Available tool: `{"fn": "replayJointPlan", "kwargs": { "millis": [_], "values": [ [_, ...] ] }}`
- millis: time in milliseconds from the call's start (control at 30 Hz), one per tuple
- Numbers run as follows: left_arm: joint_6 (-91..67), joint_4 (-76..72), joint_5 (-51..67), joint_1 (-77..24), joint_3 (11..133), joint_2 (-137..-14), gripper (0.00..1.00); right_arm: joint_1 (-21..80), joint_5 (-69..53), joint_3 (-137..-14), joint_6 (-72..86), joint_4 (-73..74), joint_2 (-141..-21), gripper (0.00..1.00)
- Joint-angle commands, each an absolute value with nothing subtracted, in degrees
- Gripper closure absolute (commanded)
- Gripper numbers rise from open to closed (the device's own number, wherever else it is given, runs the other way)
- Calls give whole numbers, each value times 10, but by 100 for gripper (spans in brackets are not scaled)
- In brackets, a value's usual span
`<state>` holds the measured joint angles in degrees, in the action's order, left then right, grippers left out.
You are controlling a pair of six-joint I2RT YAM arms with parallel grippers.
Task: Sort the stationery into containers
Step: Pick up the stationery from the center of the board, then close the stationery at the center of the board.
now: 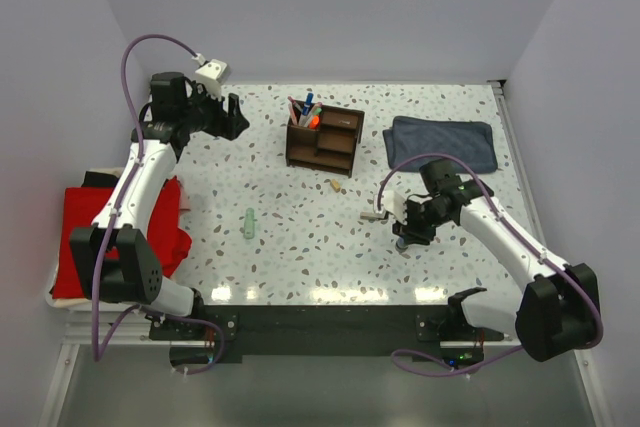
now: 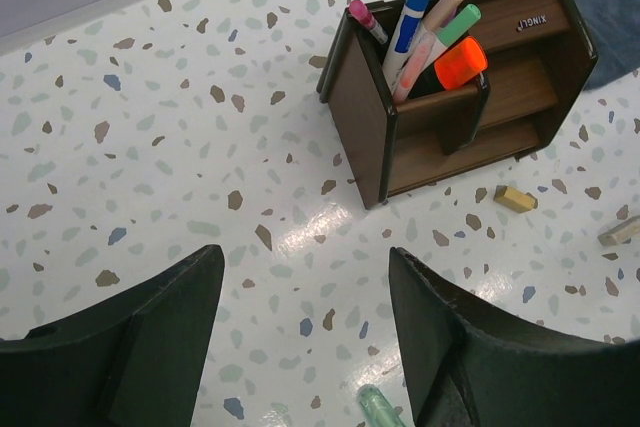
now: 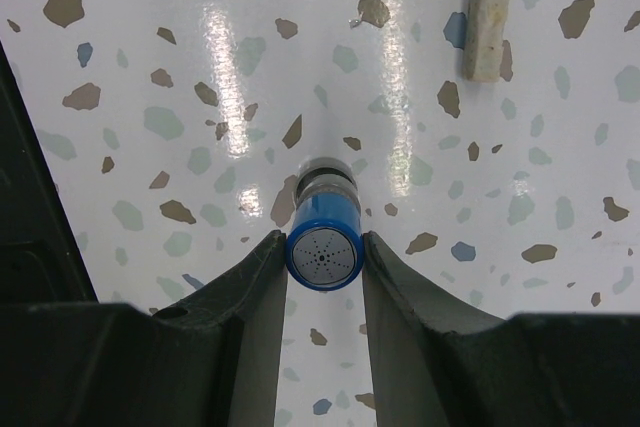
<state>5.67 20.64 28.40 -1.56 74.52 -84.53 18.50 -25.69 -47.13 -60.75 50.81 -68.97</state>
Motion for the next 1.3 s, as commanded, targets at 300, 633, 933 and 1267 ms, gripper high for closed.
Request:
{"fn": "replayJointPlan", "kwargs": {
  "millis": [300, 633, 933, 1267],
  "values": [
    [63, 185, 294, -19, 757, -844, 28, 182, -268, -479, -623, 500, -702, 100],
    [66, 185, 291, -19, 757, -851, 28, 182, -274, -450, -629, 476, -715, 100],
    [69, 191, 290, -22, 760, -860, 27, 181, -301, -358, -547, 354, -673, 100],
    [69, 188, 289, -27, 770, -864, 27, 181, -287, -370, -570, 397, -719, 100]
  ]
}}
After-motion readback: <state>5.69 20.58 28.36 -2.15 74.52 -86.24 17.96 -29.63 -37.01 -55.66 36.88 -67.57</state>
